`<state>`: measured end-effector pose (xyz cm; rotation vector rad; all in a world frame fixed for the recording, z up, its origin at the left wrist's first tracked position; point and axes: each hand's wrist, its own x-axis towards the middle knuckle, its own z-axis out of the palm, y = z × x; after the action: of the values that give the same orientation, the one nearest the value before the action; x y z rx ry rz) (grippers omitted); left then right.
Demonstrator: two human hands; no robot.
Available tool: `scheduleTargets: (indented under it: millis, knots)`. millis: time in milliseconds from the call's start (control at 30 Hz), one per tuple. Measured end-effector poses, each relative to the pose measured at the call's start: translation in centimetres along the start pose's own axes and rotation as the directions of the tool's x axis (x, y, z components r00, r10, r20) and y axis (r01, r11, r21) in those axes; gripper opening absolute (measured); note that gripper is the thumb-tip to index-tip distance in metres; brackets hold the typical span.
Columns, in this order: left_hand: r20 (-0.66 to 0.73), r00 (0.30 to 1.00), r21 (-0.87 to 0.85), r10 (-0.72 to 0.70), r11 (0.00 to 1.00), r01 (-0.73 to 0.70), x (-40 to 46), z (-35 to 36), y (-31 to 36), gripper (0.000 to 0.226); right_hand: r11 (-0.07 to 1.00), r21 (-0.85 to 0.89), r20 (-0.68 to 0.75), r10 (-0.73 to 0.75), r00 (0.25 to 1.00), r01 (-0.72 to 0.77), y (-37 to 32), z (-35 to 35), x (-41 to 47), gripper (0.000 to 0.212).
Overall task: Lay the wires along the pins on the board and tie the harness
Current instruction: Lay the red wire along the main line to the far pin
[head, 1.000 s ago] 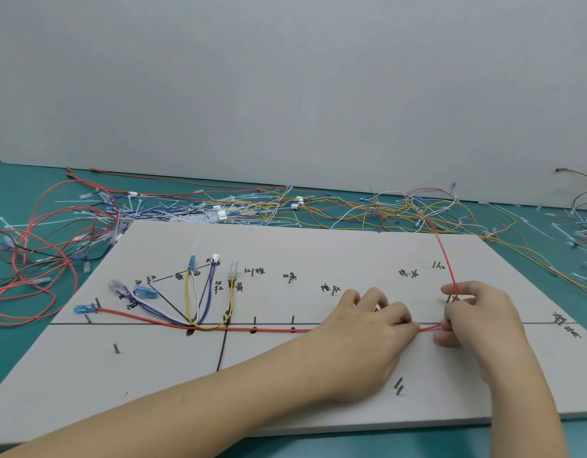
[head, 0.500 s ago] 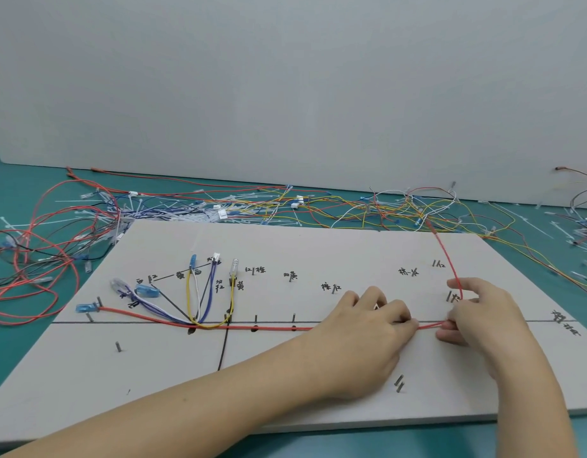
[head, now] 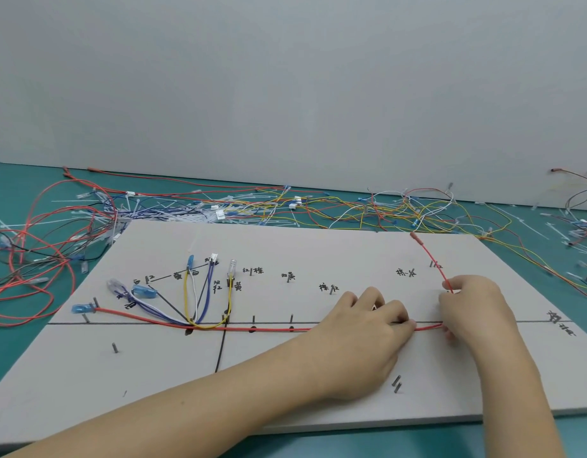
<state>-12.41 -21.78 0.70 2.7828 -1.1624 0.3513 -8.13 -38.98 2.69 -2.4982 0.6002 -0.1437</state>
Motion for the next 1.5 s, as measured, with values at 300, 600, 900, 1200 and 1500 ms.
scheduleTargets:
  millis: [300, 600, 900, 1200, 1500]
  knots:
    - [0.004, 1.0, 0.004, -0.001, 1.0, 0.001, -0.1, -0.1, 0.0, 0.043, 0.995, -0.08, -0.018, -0.057, 0.998, 0.055, 0.1, 0.1, 0.8, 0.036]
    - [0.003, 1.0, 0.009, -0.005, 1.0, 0.005, 0.0, 0.0, 0.0, 0.043, 0.997, -0.065, -0.072, -0.045, 0.996, 0.04, -1.0, 0.4, 2.9, 0.01]
    - [0.0, 1.0, 0.0, -0.004, 1.0, 0.004, -0.1, 0.0, 0.0, 0.043, 0.999, -0.036, -0.109, -0.008, 0.994, 0.004, -0.5, 0.5, 4.7, 0.008]
    - [-0.009, 1.0, 0.0, -0.009, 1.0, 0.009, 0.0, 0.1, 0.0, 0.043, 0.998, 0.053, -0.187, -0.018, 0.982, 0.028, -0.2, 1.0, 5.1, 0.016]
    - [0.002, 1.0, 0.008, -0.014, 1.0, 0.014, -0.1, -0.1, 0.1, 0.044, 0.995, 0.077, -0.171, -0.046, 0.984, 0.06, -0.3, 1.4, 5.0, 0.024]
